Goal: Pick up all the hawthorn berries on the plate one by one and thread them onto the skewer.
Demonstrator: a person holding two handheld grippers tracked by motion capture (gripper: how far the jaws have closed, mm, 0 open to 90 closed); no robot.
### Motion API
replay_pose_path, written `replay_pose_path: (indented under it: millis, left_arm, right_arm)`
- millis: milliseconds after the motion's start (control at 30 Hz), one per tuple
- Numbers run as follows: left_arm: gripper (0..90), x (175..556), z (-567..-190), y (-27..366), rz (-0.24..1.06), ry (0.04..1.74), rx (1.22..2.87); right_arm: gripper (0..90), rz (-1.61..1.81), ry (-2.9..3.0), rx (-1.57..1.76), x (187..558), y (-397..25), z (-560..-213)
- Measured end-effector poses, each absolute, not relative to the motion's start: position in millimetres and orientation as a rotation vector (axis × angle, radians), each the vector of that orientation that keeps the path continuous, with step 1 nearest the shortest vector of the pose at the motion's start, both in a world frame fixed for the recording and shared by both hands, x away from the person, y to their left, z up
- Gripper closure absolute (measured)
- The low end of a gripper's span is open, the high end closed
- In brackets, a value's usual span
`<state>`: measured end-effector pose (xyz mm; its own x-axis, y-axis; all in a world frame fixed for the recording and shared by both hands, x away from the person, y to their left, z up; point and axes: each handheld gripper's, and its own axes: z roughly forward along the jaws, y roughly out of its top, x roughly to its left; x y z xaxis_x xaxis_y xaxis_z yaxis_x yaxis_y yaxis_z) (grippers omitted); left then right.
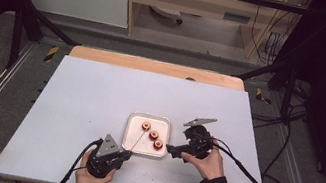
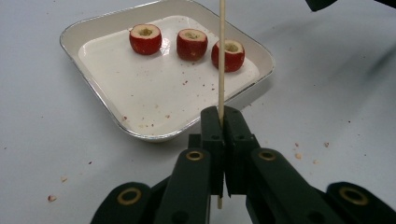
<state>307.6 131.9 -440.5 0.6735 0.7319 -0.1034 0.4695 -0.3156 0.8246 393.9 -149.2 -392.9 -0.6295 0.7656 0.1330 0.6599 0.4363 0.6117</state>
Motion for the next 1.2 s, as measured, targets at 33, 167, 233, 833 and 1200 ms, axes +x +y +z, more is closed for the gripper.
replay_pose_path:
  millis: [33,167,233,833,1200]
  left_arm:
    - [88.3,307.6,-440.6,132.4,0.363,0.932,1.973]
    - [88.3,307.8,-441.1,135.3,0.372,0.938,1.966]
    - [88.3,308.0,-441.5,136.6,0.371,0.940,1.963]
    - [88.3,307.2,-443.3,139.7,0.349,0.945,1.954]
    - [88.3,307.1,-444.4,140.1,0.340,0.942,1.956]
  right_arm:
    - [2.7,0.956,2.520,1.261,395.2,-146.5,-392.3]
    - [3.1,0.942,2.540,1.261,400.9,-135.1,-390.4]
    - [3.6,0.932,2.548,1.259,403.8,-129.1,-390.6]
    - [21.7,0.811,2.629,1.400,420.3,-89.6,-398.1]
    - [44.7,0.741,2.638,1.482,420.2,-83.7,-409.7]
